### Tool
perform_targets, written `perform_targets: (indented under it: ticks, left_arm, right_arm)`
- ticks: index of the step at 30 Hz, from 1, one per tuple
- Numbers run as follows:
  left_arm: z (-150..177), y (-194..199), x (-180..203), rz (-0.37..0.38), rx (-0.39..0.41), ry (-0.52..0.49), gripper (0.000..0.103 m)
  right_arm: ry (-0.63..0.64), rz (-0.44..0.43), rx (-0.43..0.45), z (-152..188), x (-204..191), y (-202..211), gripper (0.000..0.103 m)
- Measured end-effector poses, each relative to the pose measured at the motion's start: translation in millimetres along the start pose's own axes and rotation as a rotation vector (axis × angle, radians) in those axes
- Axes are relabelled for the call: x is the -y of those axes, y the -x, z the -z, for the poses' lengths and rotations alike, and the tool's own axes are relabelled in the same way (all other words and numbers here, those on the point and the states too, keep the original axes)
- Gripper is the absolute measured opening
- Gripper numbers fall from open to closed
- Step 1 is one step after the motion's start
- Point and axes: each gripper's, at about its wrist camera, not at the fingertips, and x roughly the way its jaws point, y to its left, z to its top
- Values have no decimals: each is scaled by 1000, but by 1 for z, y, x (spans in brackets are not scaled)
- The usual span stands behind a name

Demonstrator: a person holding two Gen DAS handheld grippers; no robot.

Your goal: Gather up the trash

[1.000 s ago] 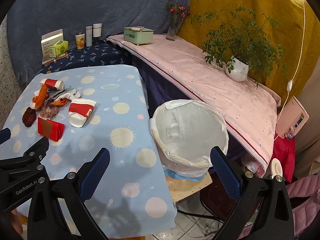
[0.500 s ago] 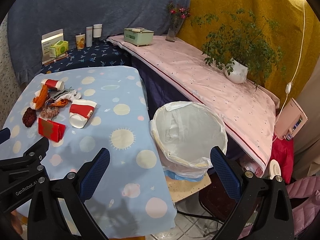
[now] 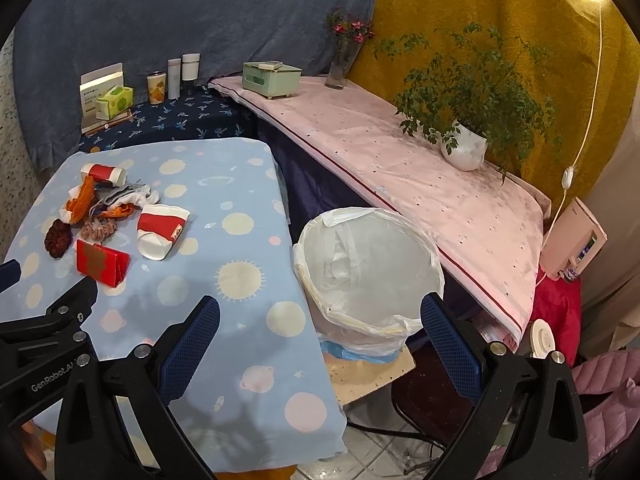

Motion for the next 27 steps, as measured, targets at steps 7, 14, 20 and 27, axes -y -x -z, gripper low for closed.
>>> perform_targets:
  ticks: [7,14,20,27]
  left_arm:
    - [-1,1,0,-2,1,10,96]
    - [-16,-10,-6,-8,-17,23,96]
    - [-20,-18,-15,-3,-22,27,96]
    - [-23,-30,-31,-10,-11,18,96]
  right_arm:
    - [14,0,4,-6,-4,-3,96]
    - [11,1,9,-15,-9,-8,96]
    - [7,10,11,-21,-18,-12,96]
    - [-5,6,9,-24,-32,-18,96]
